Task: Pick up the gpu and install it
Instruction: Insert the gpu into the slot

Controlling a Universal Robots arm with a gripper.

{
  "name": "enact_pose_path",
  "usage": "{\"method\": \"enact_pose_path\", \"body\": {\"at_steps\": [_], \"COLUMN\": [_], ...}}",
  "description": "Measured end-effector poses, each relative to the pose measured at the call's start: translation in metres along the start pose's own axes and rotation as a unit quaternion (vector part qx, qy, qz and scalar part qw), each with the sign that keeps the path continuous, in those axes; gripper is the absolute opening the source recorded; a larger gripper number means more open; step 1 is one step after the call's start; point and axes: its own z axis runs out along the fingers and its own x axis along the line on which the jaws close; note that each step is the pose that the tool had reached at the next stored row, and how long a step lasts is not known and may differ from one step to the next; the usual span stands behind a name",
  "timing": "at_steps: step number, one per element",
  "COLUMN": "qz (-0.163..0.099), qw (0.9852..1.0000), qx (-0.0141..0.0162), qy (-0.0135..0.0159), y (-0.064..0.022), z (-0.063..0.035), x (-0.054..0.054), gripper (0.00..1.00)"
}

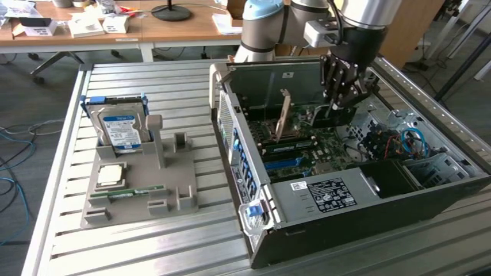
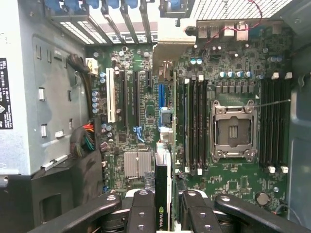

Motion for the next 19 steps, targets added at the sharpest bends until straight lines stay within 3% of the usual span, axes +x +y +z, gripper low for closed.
{"method": "enact_pose_path", "body": {"at_steps": [19], "qz": [0.000], "qw": [1.0000], "qx": [0.0000], "qy": [0.0000], "y": [0.0008], "z": [0.0226], "x": [-0.001], "gripper": [0.26]}}
